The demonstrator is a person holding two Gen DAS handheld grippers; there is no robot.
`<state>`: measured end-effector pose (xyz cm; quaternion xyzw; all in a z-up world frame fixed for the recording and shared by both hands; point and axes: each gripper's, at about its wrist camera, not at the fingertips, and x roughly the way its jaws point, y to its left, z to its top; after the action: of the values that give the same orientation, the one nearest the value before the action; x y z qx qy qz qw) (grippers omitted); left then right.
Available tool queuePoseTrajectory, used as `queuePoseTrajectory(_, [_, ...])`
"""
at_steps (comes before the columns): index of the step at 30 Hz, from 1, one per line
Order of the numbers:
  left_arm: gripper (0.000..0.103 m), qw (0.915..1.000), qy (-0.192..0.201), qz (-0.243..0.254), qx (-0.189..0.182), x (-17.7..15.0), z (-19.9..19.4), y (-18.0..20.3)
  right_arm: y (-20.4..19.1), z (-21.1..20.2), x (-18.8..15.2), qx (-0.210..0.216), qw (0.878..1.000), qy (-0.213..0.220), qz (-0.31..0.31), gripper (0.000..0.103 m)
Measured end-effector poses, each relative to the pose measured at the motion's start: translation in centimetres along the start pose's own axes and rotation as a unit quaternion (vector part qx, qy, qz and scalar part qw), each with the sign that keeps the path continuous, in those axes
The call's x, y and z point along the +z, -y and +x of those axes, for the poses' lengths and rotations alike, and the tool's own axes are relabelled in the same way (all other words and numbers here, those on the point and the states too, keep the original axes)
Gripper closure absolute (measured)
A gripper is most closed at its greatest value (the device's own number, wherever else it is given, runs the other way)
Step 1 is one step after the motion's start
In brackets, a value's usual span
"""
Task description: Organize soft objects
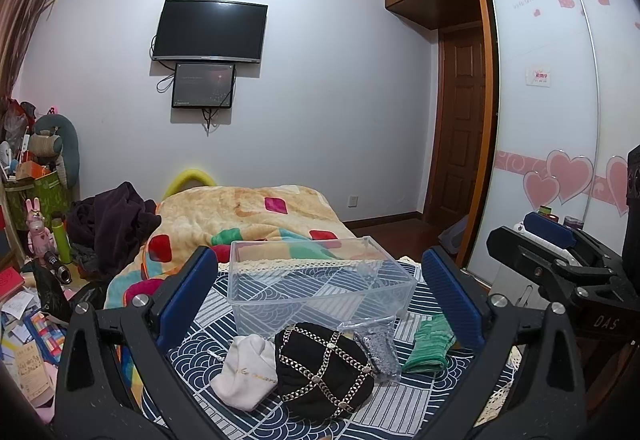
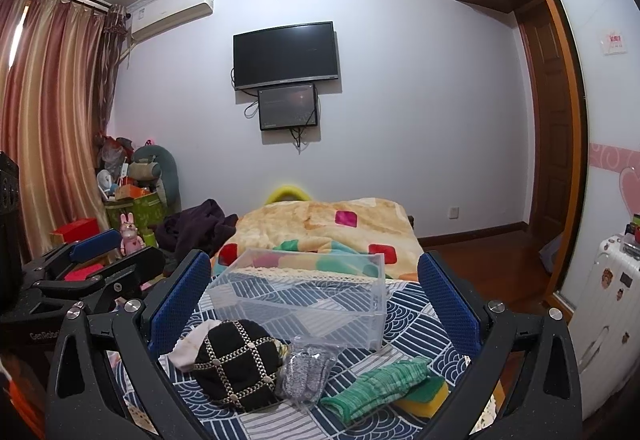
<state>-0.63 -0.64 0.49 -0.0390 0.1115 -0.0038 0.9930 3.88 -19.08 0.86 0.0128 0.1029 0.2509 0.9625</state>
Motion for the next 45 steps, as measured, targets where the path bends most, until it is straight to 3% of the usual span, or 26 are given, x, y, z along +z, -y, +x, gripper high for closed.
queuePoseTrajectory(20, [0.000,1.0000,0.000,-0.003,-0.003,0.0,0.0,0.0,0.0,0.0,0.1,0.001,1.000,-0.001,-0.001,0.000])
queuePoseTrajectory(30, [0.000,0.9966,-0.081,-0.014,-0.005,-3.0,3.1,-1.2,0.8,1.2,-0.6,-0.007,1.000,-0.025,0.006,0.000])
queuePoseTrajectory(39, [0.000,0.9889,-0.144,-0.035,-0.009,-6.6,6.4,-1.9,2.7,3.4,-4.0,-0.019,0.994,-0.110,0.016,0.000])
queuePoseTrajectory(41, [0.004,0.9882,-0.147,-0.042,-0.010,-7.1,6.8,-1.8,3.3,3.8,-4.7,-0.017,0.991,-0.128,0.023,0.000])
queuePoseTrajectory(43, [0.019,0.9863,-0.158,-0.045,-0.015,-7.5,7.4,-1.8,3.8,4.2,-5.3,-0.017,0.989,-0.144,0.028,0.000])
queuePoseTrajectory(45, [0.025,0.9842,-0.171,-0.043,-0.014,-8.1,8.2,-1.8,4.3,4.5,-5.9,-0.019,0.987,-0.159,0.029,0.001])
